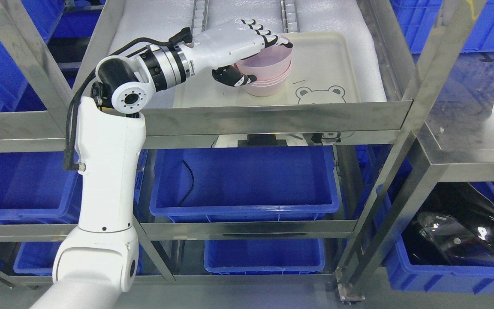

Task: Stack pink IKEA bowl on shelf middle layer
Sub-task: 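Open the left hand and release the bowl on the tray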

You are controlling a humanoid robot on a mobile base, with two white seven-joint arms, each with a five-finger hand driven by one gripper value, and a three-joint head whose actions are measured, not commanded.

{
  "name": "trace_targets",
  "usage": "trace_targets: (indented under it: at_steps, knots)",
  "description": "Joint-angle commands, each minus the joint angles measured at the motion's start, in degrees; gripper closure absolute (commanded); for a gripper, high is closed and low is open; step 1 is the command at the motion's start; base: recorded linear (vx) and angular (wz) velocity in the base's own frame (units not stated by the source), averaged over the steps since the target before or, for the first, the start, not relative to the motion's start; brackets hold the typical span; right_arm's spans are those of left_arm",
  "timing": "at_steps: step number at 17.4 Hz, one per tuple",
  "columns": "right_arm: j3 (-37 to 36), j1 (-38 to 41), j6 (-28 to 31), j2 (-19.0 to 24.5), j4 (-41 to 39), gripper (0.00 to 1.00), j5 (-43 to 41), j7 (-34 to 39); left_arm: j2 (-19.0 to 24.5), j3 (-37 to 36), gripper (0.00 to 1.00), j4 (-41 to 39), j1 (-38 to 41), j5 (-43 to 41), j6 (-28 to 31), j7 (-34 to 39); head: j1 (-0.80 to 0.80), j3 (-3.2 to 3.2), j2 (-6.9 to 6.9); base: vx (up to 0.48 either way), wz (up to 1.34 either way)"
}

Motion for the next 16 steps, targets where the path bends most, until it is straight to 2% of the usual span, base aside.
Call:
trace_targets:
  at_steps: [1, 5, 7, 8, 11, 13, 16]
  knots:
    - [0.0, 1.3, 0.0, -1.0, -1.0, 0.00, 0.0, 0.0, -2.7, 2.2, 0.18, 0.1, -0.3, 13.9, 3.9, -0.1, 0.00, 0.00, 0.00, 0.000, 0.00]
    - [0.0, 1.3, 0.0, -1.0, -1.0, 0.00, 0.0, 0.0, -2.7, 1.0, 0.17, 0.1, -0.3, 27.4, 4.8, 0.8, 0.00, 0.00, 0.00, 0.000, 0.00]
    - [0.0, 1.3, 0.0, -1.0, -1.0, 0.00, 0.0, 0.0, -2.7, -7.8, 0.17, 0.1, 1.7, 36.9, 4.4, 3.5, 0.00, 0.00, 0.00, 0.000, 0.00]
    - [0.0, 1.3, 0.0, -1.0, -1.0, 0.00, 0.0, 0.0, -2.7, -13.0, 0.17, -0.1, 3.6, 38.2, 3.7, 6.5, 0.00, 0.00, 0.00, 0.000, 0.00]
    - [0.0, 1.3, 0.0, -1.0, -1.0, 0.00, 0.0, 0.0, -2.7, -25.9, 0.17, -0.2, 11.0, 37.8, -0.9, 12.3, 0.00, 0.00, 0.00, 0.000, 0.00]
    - [0.0, 1.3, 0.0, -1.0, -1.0, 0.00, 0.0, 0.0, -2.7, -28.3, 0.17, -0.5, 16.7, 36.4, -1.9, 12.2, 0.00, 0.00, 0.00, 0.000, 0.00]
    - [0.0, 1.3, 0.0, -1.0, -1.0, 0.00, 0.0, 0.0, -2.7, -29.3, 0.17, -0.6, 25.5, 33.5, -8.4, 11.9, 0.00, 0.00, 0.00, 0.000, 0.00]
